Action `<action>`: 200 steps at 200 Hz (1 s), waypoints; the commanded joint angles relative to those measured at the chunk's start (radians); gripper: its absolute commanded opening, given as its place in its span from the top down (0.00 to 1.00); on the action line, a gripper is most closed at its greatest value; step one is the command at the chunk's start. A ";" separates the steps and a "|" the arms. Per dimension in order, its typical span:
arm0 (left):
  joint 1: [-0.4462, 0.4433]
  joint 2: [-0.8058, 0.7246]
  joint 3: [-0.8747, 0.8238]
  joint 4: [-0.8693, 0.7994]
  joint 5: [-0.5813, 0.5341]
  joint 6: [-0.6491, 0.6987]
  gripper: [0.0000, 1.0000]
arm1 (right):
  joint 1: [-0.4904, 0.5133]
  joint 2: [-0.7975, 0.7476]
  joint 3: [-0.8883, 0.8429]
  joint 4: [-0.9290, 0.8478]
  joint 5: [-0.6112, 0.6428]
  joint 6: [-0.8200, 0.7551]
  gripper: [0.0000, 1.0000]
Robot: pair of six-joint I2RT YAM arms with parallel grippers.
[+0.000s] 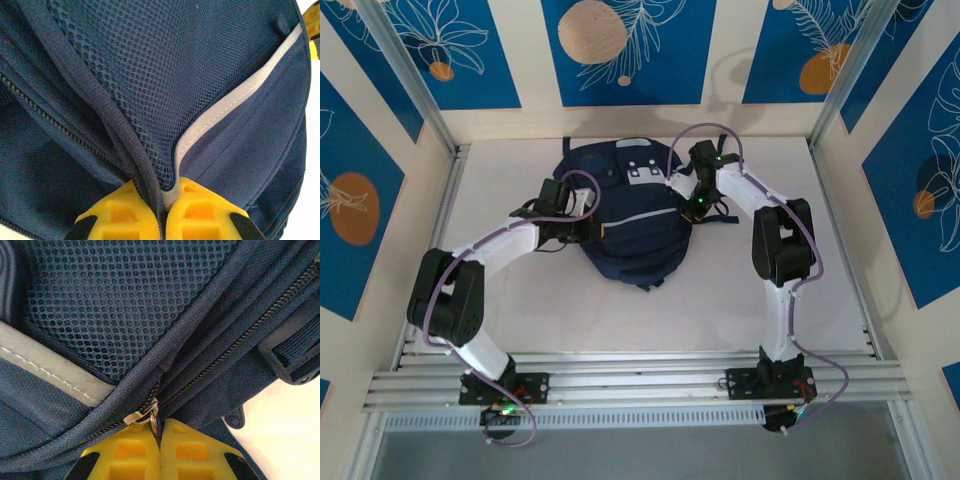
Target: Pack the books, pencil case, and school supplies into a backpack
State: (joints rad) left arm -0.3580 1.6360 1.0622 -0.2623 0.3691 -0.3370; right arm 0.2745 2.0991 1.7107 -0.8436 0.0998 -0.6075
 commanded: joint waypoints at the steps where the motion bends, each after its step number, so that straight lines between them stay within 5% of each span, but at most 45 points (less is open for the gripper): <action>1: 0.049 -0.037 0.001 -0.181 -0.061 0.100 1.00 | -0.128 0.023 0.035 0.069 0.210 0.071 1.00; 40: 0.056 -0.050 -0.005 -0.188 -0.079 0.109 1.00 | -0.164 0.015 0.061 0.126 0.213 0.166 1.00; 83: 0.062 -0.056 -0.018 -0.174 -0.079 0.106 1.00 | -0.199 0.016 0.082 0.158 0.079 0.380 1.00; 135: 0.062 -0.040 -0.010 -0.168 -0.049 0.104 1.00 | -0.150 -0.055 -0.042 0.268 0.054 0.348 1.00; 170: 0.062 -0.020 0.008 -0.160 0.008 0.081 1.00 | -0.131 -0.143 -0.114 0.299 -0.009 0.335 0.74; 200: 0.060 -0.020 0.013 -0.145 0.041 0.054 1.00 | -0.126 -0.224 -0.169 0.303 -0.026 0.368 0.64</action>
State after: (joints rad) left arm -0.3126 1.6356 1.0634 -0.3145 0.3668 -0.3180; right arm 0.1879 1.9759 1.5768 -0.6182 0.0082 -0.2794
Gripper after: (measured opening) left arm 0.062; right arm 0.337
